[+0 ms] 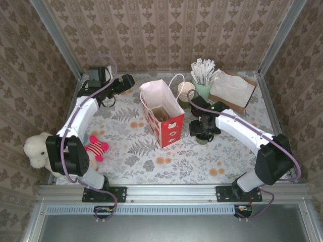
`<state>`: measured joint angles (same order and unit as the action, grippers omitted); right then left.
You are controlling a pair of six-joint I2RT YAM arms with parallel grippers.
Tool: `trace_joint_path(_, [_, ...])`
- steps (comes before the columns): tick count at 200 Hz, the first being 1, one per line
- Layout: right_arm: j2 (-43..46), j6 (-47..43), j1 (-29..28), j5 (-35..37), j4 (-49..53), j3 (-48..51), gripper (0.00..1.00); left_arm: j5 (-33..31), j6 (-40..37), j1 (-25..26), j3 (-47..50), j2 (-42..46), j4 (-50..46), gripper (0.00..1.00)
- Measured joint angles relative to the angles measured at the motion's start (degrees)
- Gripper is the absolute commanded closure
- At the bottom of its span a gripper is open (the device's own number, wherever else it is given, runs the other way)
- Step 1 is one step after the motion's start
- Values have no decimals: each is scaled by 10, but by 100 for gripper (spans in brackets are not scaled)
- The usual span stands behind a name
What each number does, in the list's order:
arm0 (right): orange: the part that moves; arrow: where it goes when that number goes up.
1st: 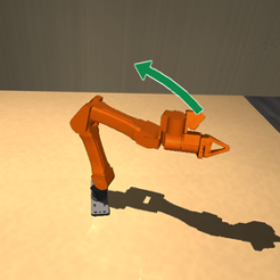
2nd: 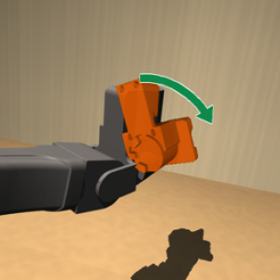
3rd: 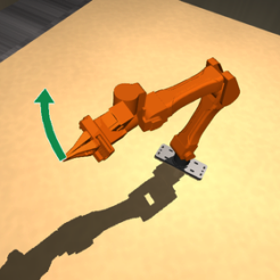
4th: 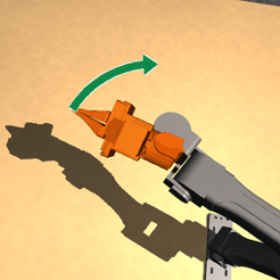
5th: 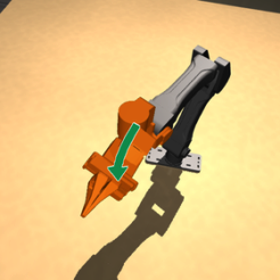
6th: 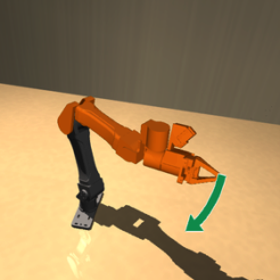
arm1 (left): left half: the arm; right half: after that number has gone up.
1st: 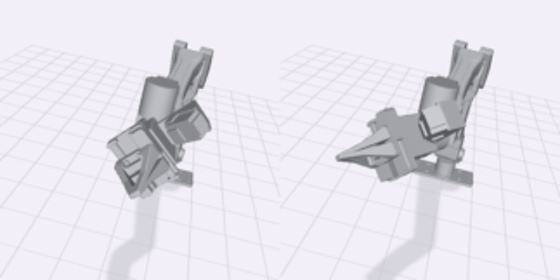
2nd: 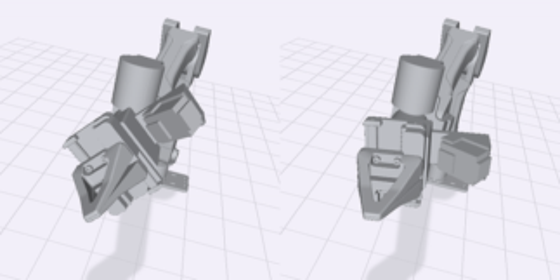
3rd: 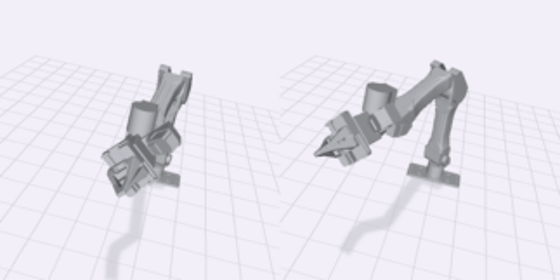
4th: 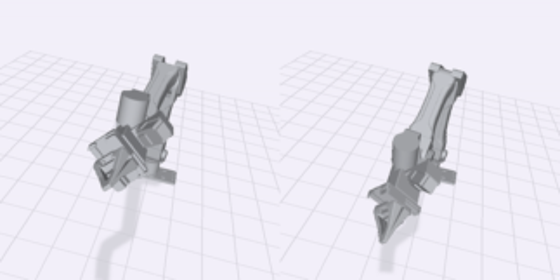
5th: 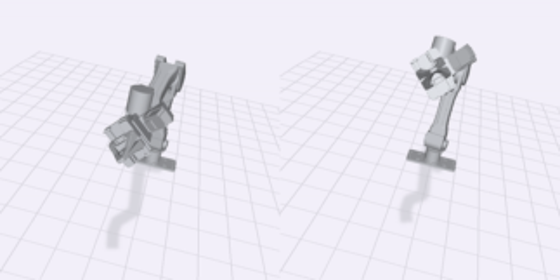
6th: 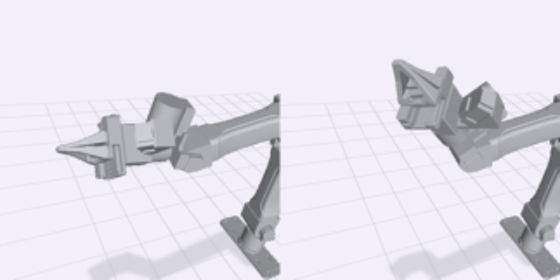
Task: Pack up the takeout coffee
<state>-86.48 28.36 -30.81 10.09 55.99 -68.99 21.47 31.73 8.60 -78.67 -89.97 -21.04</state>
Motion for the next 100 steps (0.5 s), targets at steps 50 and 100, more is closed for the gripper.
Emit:
trace_joint_path(50, [21, -10, 0, 12, 17, -6, 30, 3, 0, 0, -9, -3, 0, 0])
trace_joint_path(100, [55, -19, 0, 35, 44, -59, 32, 12, 2, 0, -28, -4, -1, 0])
